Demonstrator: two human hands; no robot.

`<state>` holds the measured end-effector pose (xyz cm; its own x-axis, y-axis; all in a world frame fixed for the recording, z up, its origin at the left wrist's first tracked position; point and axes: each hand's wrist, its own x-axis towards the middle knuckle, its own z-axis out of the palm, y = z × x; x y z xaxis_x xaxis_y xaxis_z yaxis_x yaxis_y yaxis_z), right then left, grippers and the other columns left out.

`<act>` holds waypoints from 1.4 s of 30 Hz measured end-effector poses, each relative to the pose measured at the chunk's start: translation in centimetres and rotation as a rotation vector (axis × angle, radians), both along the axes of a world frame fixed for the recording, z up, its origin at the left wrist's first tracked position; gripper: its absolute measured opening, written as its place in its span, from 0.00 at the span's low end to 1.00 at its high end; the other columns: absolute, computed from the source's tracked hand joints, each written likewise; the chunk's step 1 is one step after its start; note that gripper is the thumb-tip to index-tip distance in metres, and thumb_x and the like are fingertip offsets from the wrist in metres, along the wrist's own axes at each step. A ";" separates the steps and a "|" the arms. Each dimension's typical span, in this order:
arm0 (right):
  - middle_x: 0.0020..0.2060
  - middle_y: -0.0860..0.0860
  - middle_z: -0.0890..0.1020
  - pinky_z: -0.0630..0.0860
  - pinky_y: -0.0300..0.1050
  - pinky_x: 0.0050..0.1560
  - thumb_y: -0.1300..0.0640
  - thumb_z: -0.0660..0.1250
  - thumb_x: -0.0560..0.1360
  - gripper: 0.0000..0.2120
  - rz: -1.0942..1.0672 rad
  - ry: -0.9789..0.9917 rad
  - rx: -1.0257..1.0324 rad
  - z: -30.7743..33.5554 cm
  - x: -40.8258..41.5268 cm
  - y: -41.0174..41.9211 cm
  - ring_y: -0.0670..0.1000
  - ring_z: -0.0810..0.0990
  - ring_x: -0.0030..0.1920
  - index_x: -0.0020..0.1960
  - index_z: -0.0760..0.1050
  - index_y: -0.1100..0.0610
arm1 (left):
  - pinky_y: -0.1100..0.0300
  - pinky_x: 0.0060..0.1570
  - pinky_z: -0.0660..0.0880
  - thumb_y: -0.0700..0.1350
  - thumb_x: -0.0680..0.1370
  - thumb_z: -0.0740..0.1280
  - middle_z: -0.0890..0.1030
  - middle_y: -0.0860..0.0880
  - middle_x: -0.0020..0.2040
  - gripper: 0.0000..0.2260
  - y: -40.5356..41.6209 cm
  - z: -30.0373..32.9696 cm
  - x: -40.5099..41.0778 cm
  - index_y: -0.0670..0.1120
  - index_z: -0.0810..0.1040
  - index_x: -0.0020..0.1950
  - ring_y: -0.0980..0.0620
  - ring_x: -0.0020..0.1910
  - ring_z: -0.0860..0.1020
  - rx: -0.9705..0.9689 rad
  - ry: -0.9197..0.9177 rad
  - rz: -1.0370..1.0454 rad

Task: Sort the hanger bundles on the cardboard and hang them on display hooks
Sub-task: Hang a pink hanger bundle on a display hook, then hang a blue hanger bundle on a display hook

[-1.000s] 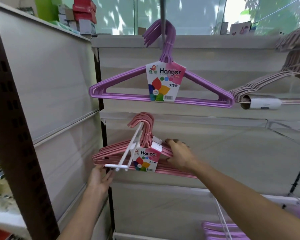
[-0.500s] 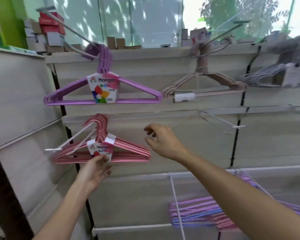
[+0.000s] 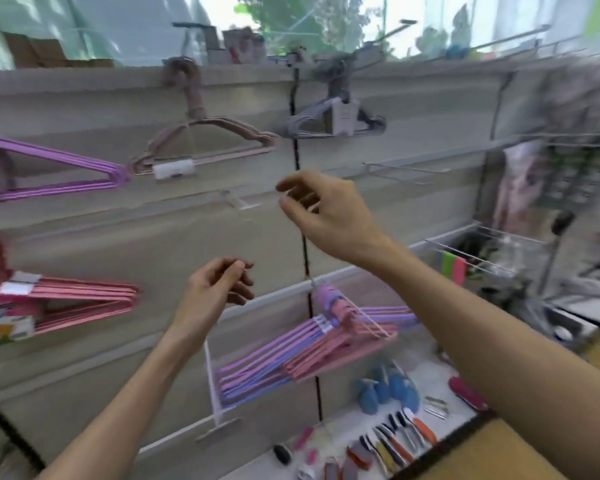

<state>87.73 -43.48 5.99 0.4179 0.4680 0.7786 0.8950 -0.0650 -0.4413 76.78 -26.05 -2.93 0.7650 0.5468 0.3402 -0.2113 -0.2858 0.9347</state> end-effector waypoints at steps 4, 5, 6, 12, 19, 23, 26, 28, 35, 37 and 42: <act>0.40 0.46 0.83 0.77 0.35 0.44 0.56 0.69 0.77 0.08 -0.175 0.044 0.021 -0.1 3.2 -8.6 0.43 0.81 0.38 0.54 0.82 0.56 | 0.61 0.34 0.75 0.39 0.82 0.63 0.81 0.50 0.35 0.07 -7.6 -0.5 4.8 0.43 0.80 0.48 0.51 0.33 0.79 0.143 0.024 -0.169; 0.41 0.47 0.84 0.78 0.38 0.45 0.56 0.69 0.77 0.08 -0.220 0.048 0.016 -0.3 4.0 -10.9 0.45 0.82 0.39 0.54 0.82 0.56 | 0.61 0.34 0.75 0.39 0.82 0.63 0.81 0.49 0.35 0.07 -9.4 -0.7 6.0 0.44 0.80 0.48 0.51 0.33 0.79 0.164 0.025 -0.207; 0.42 0.48 0.84 0.79 0.40 0.46 0.56 0.69 0.77 0.08 -0.266 0.050 0.007 -0.6 4.7 -13.1 0.47 0.83 0.40 0.54 0.83 0.56 | 0.61 0.34 0.75 0.40 0.82 0.63 0.81 0.47 0.36 0.07 -11.1 -0.9 7.2 0.44 0.81 0.48 0.51 0.33 0.79 0.173 0.022 -0.242; 0.41 0.49 0.85 0.80 0.44 0.46 0.54 0.68 0.76 0.09 -0.454 0.106 0.017 -1.3 8.1 -24.8 0.48 0.83 0.41 0.54 0.82 0.56 | 0.55 0.38 0.77 0.42 0.81 0.64 0.81 0.48 0.37 0.06 -20.6 -2.7 13.6 0.45 0.81 0.49 0.49 0.35 0.80 0.204 0.043 -0.462; 0.42 0.47 0.84 0.80 0.42 0.47 0.55 0.67 0.78 0.08 -0.693 0.122 0.014 -2.4 11.1 -35.7 0.45 0.83 0.42 0.54 0.81 0.56 | 0.52 0.38 0.77 0.43 0.81 0.65 0.82 0.49 0.37 0.05 -30.4 -3.2 21.0 0.45 0.81 0.49 0.50 0.35 0.80 0.308 0.018 -0.685; 0.42 0.47 0.84 0.80 0.40 0.46 0.55 0.67 0.79 0.08 -0.803 0.146 0.017 -3.3 13.9 -41.1 0.44 0.83 0.43 0.55 0.81 0.55 | 0.62 0.36 0.75 0.42 0.81 0.65 0.81 0.49 0.37 0.05 -35.6 -4.2 26.3 0.45 0.80 0.48 0.52 0.34 0.80 0.375 -0.004 -0.814; 0.41 0.46 0.83 0.77 0.36 0.44 0.56 0.67 0.79 0.08 -0.882 0.159 0.004 -4.0 16.0 -44.2 0.44 0.82 0.42 0.55 0.81 0.56 | 0.60 0.35 0.76 0.44 0.81 0.66 0.81 0.51 0.37 0.05 -39.0 -4.6 29.9 0.47 0.80 0.48 0.51 0.34 0.81 0.389 -0.001 -0.869; 0.42 0.48 0.83 0.77 0.38 0.44 0.56 0.67 0.79 0.08 -0.940 0.170 0.002 -4.4 17.9 -46.5 0.46 0.82 0.42 0.55 0.81 0.57 | 0.55 0.37 0.79 0.45 0.81 0.66 0.82 0.50 0.38 0.05 -41.4 -4.8 33.1 0.47 0.81 0.48 0.50 0.35 0.82 0.421 -0.013 -0.916; 0.44 0.50 0.84 0.82 0.51 0.49 0.55 0.66 0.79 0.07 -1.126 0.267 -0.004 -6.0 24.9 -53.7 0.49 0.83 0.45 0.55 0.80 0.55 | 0.61 0.35 0.77 0.46 0.80 0.66 0.82 0.50 0.36 0.05 -48.7 -5.9 43.4 0.49 0.80 0.46 0.52 0.33 0.81 0.445 0.032 -1.097; 0.44 0.49 0.83 0.82 0.51 0.50 0.55 0.66 0.80 0.07 -1.173 0.289 -0.002 -6.7 26.4 -55.4 0.49 0.83 0.45 0.55 0.80 0.56 | 0.60 0.35 0.77 0.46 0.81 0.66 0.83 0.48 0.38 0.06 -50.5 -6.3 45.7 0.47 0.80 0.47 0.49 0.35 0.82 0.451 0.053 -1.131; 0.42 0.50 0.83 0.82 0.51 0.49 0.57 0.66 0.79 0.08 -1.246 0.352 0.016 -8.7 29.7 -59.0 0.50 0.83 0.45 0.56 0.80 0.58 | 0.45 0.42 0.80 0.49 0.81 0.66 0.84 0.47 0.40 0.07 -54.6 -7.9 50.4 0.47 0.81 0.51 0.47 0.37 0.82 0.473 0.111 -1.221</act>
